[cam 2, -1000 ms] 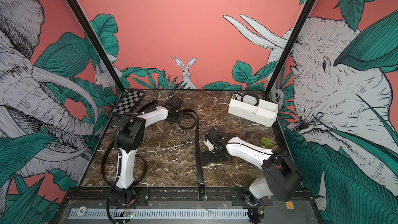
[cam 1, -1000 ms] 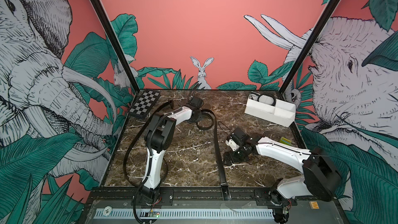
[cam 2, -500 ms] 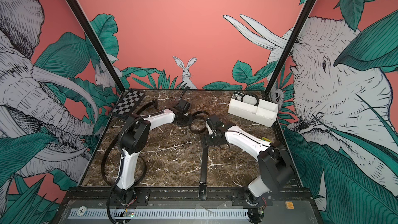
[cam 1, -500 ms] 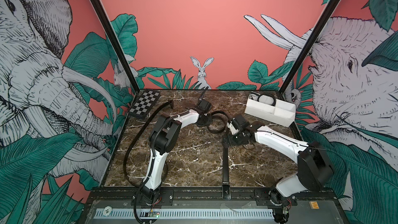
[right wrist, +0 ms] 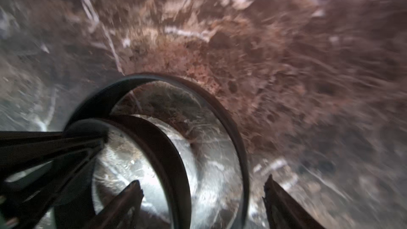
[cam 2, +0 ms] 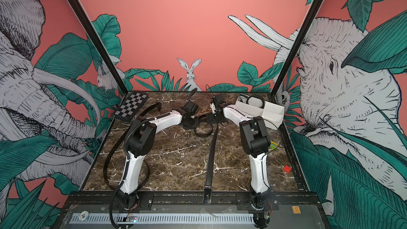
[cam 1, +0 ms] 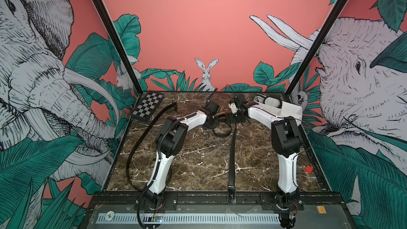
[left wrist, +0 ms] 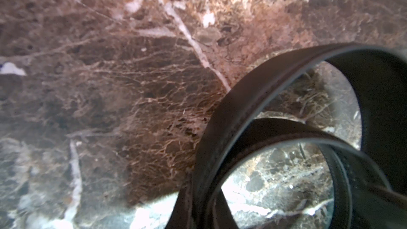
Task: Place the belts into the storage roll
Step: Roll the belt at the center of the board.
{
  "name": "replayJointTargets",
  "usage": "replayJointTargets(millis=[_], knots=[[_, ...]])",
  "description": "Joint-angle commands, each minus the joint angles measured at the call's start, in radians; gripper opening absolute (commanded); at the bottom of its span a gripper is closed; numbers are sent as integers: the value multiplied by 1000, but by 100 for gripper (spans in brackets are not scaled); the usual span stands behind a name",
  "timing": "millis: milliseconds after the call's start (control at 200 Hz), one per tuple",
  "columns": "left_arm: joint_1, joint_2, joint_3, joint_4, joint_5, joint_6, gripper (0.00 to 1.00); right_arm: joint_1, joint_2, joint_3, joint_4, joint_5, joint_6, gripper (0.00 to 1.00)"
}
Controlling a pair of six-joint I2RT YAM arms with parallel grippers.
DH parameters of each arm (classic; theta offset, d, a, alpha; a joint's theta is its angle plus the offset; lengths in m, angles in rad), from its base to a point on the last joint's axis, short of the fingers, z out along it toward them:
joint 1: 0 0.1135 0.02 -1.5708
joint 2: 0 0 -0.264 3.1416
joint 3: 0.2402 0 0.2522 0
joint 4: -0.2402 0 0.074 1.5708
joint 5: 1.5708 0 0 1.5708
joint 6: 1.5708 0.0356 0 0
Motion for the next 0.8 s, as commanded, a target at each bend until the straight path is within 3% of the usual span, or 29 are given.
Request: replayJointTargets(millis=[0, 225, 315, 365, 445, 510, 575, 685, 795], knots=[[-5, 134, -31, -222, -53, 12, 0, 5, 33, 45, -61, -50, -96, 82], [-14, 151, -12, -229, -54, 3, 0, 9, 27, -21, -40, -69, -106, 63], [-18, 157, -11, -212, -27, 3, 0, 10, 38, -35, -29, -84, -90, 39], [-25, 154, -13, -200, -18, 6, 0, 15, 51, -27, -39, -92, -88, 32], [-35, 146, -17, -193, -7, 8, 0, 21, 68, -13, -73, -76, -89, 12], [-38, 117, -51, -160, 18, 3, 0, 21, 64, -30, -68, -67, -67, 5], [-38, 76, -99, -124, 36, -1, 14, 20, 58, -48, -68, -49, -48, 0], [-38, -26, -190, -63, 57, -1, 46, 10, 54, -61, -81, -43, -25, 0], [-39, -155, -285, 10, 69, -8, 68, 7, 52, -63, -96, -32, -13, 0]])
